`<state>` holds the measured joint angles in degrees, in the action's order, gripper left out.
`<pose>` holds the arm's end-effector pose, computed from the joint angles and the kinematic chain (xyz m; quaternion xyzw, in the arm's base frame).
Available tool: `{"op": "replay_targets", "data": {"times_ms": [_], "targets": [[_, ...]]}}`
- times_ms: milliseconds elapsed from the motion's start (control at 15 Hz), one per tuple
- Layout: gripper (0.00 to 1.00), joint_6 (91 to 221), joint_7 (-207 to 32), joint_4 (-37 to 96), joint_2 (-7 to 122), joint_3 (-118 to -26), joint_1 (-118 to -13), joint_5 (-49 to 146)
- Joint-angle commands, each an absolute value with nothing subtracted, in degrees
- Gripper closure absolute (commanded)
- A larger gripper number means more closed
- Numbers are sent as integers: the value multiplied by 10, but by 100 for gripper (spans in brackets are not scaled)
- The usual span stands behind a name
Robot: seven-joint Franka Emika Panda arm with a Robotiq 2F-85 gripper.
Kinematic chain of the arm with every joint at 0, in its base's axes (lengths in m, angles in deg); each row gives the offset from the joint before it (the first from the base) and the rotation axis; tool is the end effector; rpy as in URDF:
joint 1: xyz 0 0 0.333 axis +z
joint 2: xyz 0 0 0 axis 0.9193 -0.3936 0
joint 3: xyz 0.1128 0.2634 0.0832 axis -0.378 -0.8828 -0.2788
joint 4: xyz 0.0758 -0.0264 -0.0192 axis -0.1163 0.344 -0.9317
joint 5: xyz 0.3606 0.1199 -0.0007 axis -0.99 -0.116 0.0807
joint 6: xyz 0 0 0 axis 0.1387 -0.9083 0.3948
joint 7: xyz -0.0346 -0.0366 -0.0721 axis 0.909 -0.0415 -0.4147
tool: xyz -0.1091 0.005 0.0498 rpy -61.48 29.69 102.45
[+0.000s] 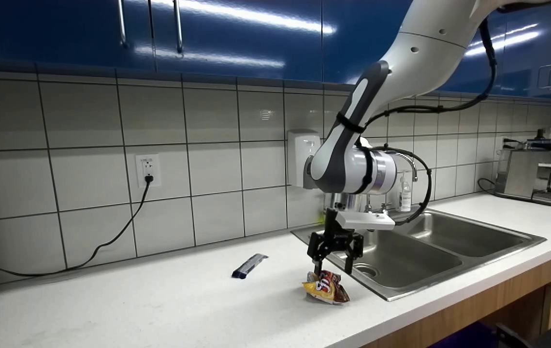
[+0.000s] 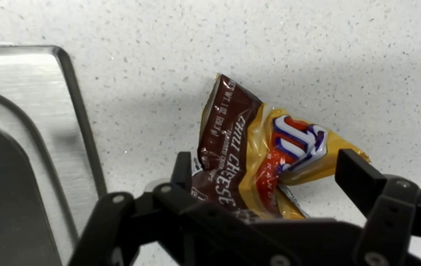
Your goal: Put the snack packet in the left sink
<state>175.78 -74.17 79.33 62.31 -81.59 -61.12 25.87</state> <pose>0.4574 0.0842 0.1922 -0.9962 -0.0154 0.0016 0.0861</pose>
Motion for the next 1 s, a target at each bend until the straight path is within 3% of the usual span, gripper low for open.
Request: {"op": "replay_targets", "data": {"times_ms": [0, 933], "targets": [[0, 1754, -725, 789, 615, -837, -630, 254], [0, 1752, -730, 763, 582, -858, -632, 259]]}}
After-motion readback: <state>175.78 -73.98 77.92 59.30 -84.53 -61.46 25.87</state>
